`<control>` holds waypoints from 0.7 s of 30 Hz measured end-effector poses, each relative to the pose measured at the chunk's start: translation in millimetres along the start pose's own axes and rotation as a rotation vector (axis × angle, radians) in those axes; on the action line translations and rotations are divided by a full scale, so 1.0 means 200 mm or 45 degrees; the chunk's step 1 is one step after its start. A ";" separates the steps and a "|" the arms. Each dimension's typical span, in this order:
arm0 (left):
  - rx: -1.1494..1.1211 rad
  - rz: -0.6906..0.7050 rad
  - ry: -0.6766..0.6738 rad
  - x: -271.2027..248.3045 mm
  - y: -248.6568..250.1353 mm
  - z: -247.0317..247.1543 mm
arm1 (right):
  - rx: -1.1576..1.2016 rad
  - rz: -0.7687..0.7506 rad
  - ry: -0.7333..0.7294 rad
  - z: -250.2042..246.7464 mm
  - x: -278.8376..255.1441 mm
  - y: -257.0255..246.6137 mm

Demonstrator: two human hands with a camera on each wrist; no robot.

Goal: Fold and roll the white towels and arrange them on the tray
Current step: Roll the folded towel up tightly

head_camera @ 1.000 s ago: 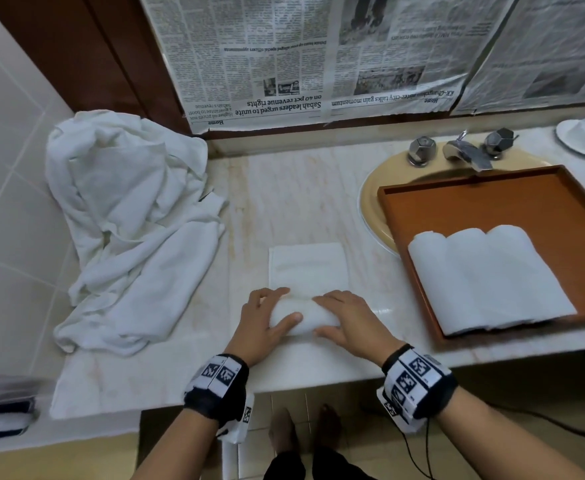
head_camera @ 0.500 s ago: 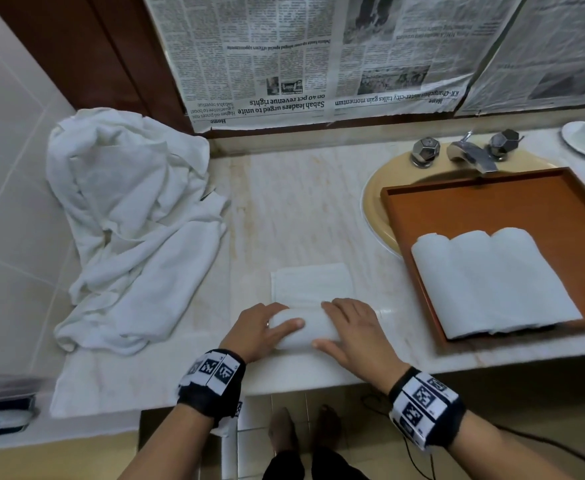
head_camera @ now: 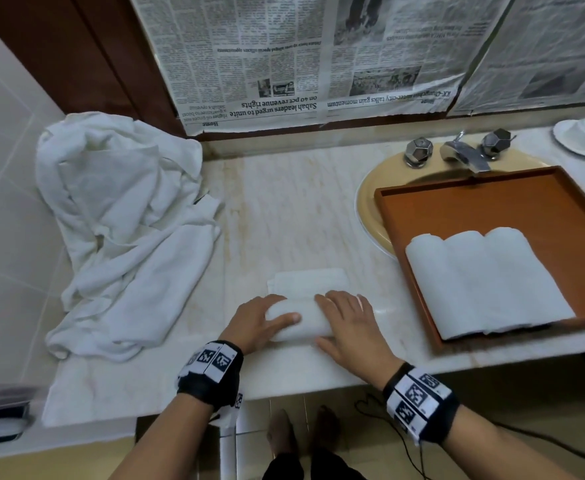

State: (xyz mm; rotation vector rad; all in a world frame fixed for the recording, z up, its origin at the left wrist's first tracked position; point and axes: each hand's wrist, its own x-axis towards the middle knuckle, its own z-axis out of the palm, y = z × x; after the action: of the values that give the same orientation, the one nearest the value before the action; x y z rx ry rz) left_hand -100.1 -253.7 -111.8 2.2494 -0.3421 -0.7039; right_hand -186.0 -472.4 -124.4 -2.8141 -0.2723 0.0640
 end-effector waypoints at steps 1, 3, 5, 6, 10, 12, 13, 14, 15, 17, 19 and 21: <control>-0.010 -0.026 0.011 0.00 0.00 0.01 | -0.003 0.001 0.016 0.02 0.00 0.00; -0.016 -0.033 0.076 -0.01 0.00 0.03 | 0.057 0.006 0.017 0.01 0.03 0.03; -0.023 0.044 0.129 -0.05 -0.01 0.05 | 0.165 0.048 -0.077 -0.04 0.09 0.05; -0.041 0.084 0.148 -0.07 -0.02 0.07 | 0.221 0.072 -0.150 -0.07 0.12 0.06; -0.041 0.024 0.210 -0.09 -0.01 0.09 | 0.260 0.137 -0.344 -0.14 0.21 0.07; -0.039 -0.033 0.153 -0.05 0.00 0.05 | 0.174 0.122 -0.261 -0.14 0.19 0.06; -0.038 -0.045 0.124 -0.03 0.01 0.03 | 0.084 0.086 -0.162 -0.12 0.15 0.05; -0.033 -0.051 0.093 -0.01 0.01 0.00 | -0.014 0.044 -0.058 -0.09 0.11 0.04; -0.033 -0.058 0.059 0.01 0.01 -0.02 | -0.094 0.015 0.027 -0.06 0.08 0.03; -0.059 -0.099 -0.012 0.03 0.04 -0.04 | -0.171 0.010 0.129 -0.01 0.04 0.01; -0.104 -0.173 -0.029 0.03 0.06 -0.04 | -0.191 0.028 0.155 0.00 0.05 0.01; -0.158 -0.227 0.030 0.01 0.08 -0.02 | -0.205 0.043 0.127 -0.03 0.09 0.03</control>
State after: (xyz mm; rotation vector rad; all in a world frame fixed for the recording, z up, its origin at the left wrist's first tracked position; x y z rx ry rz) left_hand -97.4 -263.3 -98.6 2.1855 -0.0844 -0.7687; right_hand -166.7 -475.3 -120.9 -2.9708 -0.2154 -0.0952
